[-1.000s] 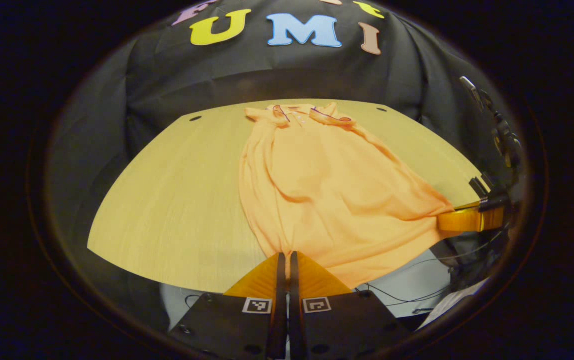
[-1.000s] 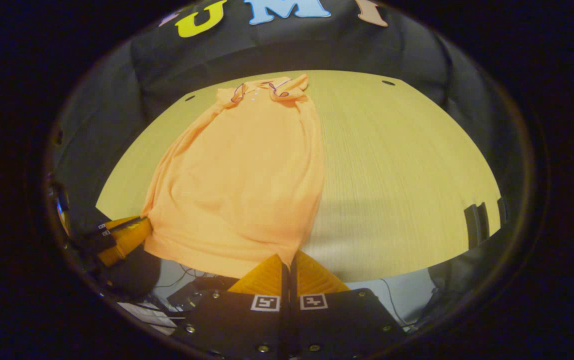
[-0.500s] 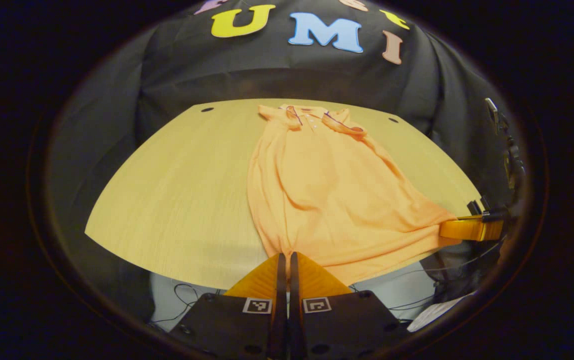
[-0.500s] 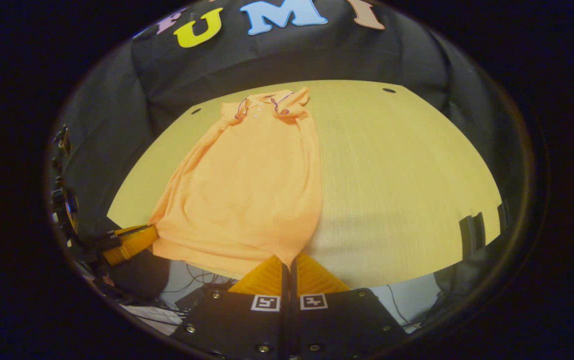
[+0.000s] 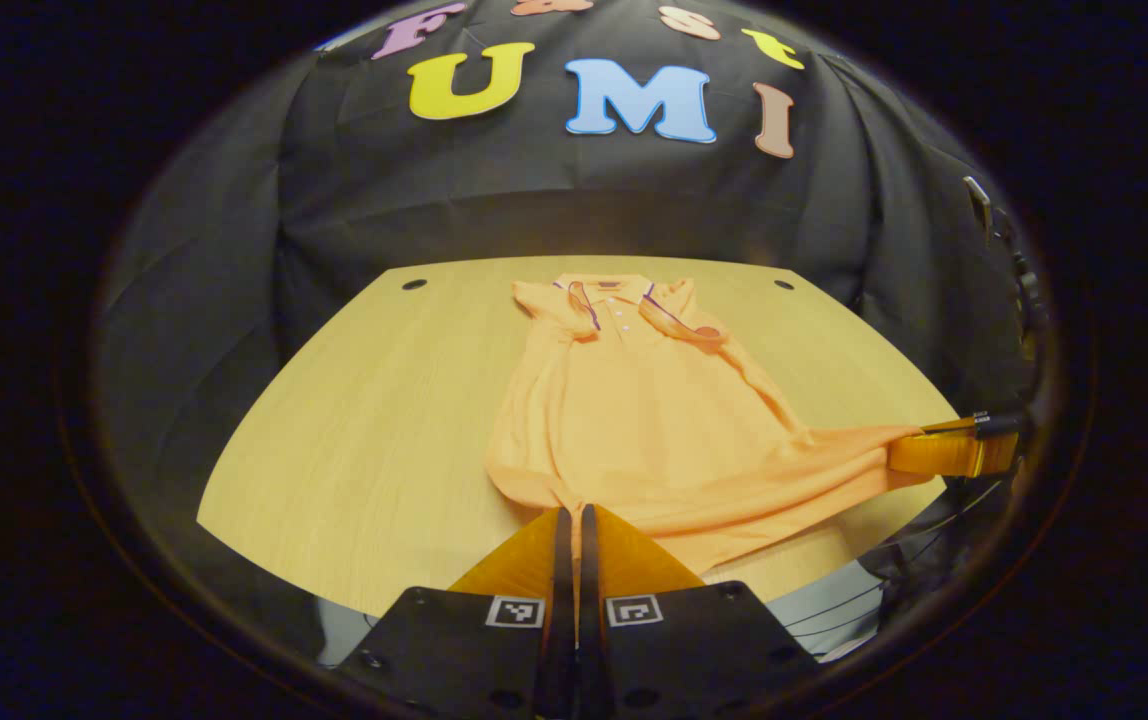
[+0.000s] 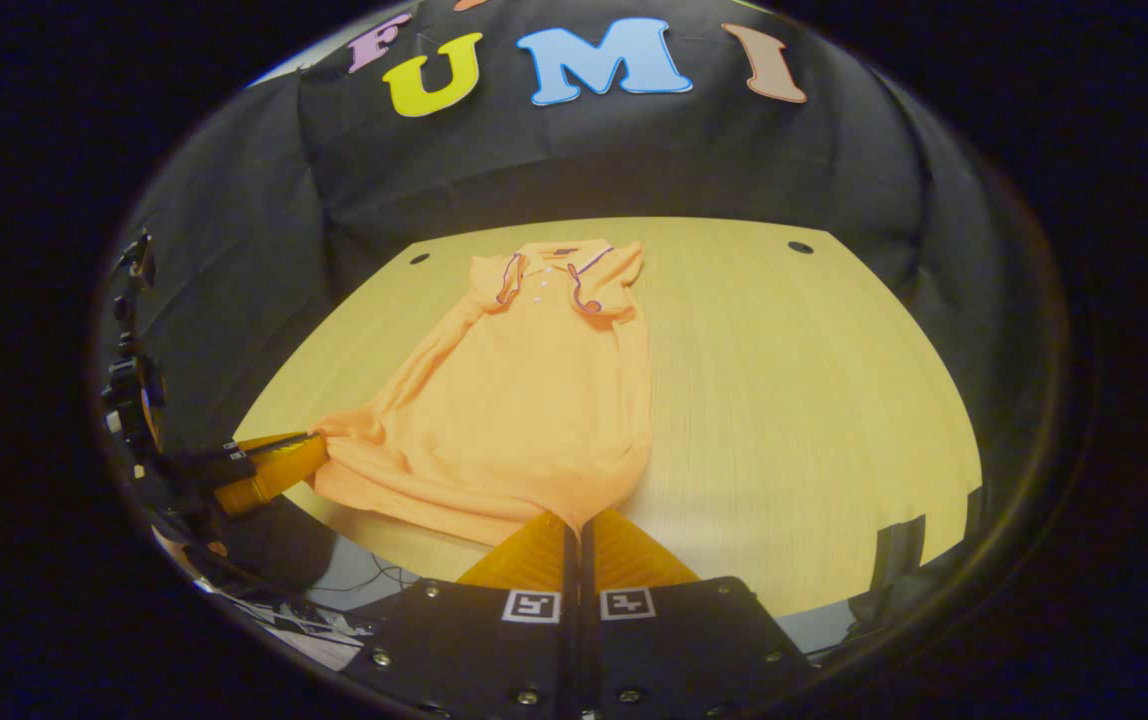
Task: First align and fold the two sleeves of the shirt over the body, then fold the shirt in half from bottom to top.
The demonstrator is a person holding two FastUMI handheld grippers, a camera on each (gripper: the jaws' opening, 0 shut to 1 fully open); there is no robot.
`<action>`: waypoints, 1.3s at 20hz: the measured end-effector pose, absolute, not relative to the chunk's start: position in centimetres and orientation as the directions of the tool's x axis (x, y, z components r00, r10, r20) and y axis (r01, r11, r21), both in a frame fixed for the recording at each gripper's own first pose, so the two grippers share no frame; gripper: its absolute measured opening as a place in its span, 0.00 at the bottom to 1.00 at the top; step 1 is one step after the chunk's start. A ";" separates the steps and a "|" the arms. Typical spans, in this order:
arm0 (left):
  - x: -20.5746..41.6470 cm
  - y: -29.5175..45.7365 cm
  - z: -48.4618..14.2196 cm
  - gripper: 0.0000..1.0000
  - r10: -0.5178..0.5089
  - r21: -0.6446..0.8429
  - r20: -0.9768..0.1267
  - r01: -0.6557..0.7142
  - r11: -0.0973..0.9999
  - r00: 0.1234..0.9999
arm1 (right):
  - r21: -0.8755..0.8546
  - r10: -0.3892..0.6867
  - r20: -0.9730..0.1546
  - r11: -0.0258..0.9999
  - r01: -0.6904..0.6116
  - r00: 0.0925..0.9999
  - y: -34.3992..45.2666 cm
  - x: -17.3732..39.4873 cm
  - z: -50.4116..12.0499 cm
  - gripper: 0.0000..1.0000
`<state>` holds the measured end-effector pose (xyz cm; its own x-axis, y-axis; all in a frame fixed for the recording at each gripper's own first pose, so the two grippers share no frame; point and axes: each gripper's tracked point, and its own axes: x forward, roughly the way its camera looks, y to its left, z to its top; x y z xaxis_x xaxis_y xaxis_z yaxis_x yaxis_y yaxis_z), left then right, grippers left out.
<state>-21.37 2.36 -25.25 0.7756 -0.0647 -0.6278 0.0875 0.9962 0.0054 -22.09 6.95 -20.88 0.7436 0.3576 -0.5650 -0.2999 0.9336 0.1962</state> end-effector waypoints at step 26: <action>4.8 3.3 -17.5 0.08 -0.215 -0.088 -0.488 0.198 0.976 0.846 | 0.088 0.162 -0.421 0.987 -0.138 0.892 9.2 -1.7 -8.2 0.00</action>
